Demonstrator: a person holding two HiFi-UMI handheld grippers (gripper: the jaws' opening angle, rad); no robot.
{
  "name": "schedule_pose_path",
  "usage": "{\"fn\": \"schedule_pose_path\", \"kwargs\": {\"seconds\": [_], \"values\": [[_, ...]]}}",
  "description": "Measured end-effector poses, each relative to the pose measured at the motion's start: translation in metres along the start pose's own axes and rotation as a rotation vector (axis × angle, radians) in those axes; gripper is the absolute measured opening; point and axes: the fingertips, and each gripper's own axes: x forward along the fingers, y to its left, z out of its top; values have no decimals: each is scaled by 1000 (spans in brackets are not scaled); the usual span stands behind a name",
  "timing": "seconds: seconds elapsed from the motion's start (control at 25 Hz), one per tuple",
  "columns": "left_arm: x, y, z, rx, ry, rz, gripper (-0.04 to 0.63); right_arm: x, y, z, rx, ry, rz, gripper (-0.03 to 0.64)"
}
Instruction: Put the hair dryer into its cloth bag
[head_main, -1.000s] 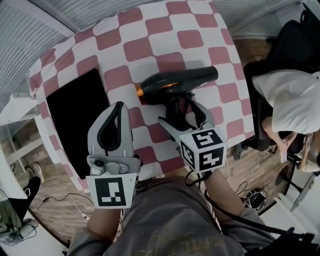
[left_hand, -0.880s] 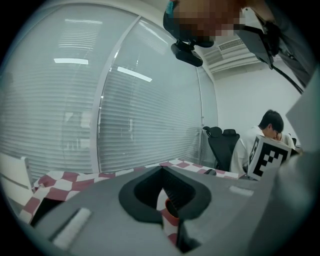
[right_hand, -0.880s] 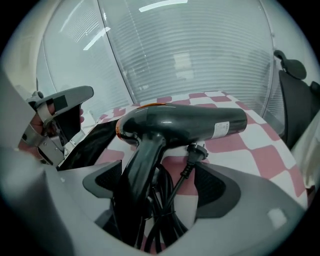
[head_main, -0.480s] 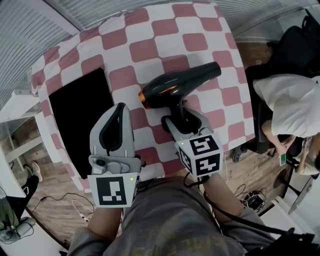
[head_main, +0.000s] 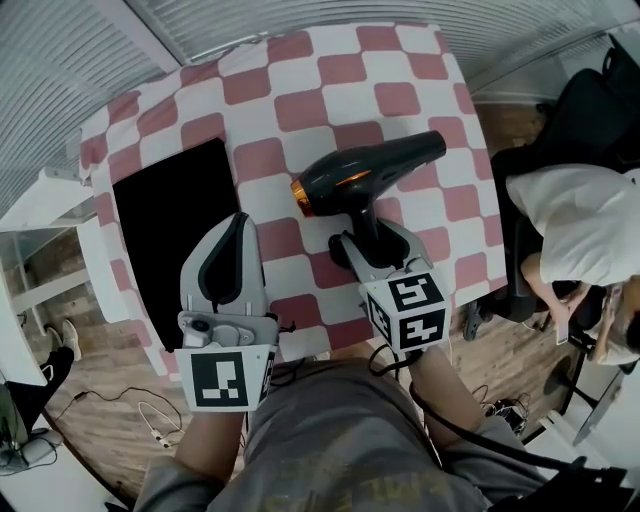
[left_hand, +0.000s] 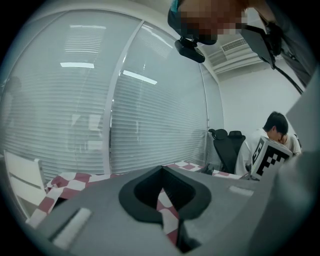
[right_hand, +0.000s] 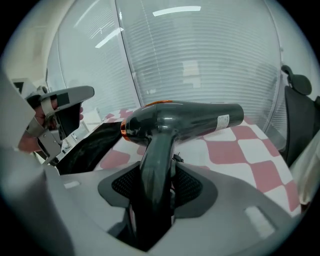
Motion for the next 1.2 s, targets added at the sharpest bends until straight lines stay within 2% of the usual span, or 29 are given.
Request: {"fn": "schedule_pose_path", "kwargs": {"seconds": [0.48, 0.72, 1.0, 1.2], "values": [[-74, 16, 47, 45, -86, 149, 2, -71, 29, 65, -139, -149, 95, 218], [-115, 21, 74, 95, -161, 238, 0, -99, 49, 103, -271, -225, 151, 218], [-165, 18, 89, 127, -195, 328, 2, -119, 80, 95, -367, -226, 243, 218], [-196, 17, 81, 142, -167, 370, 2, -132, 95, 75, -421, -218, 306, 218]]}}
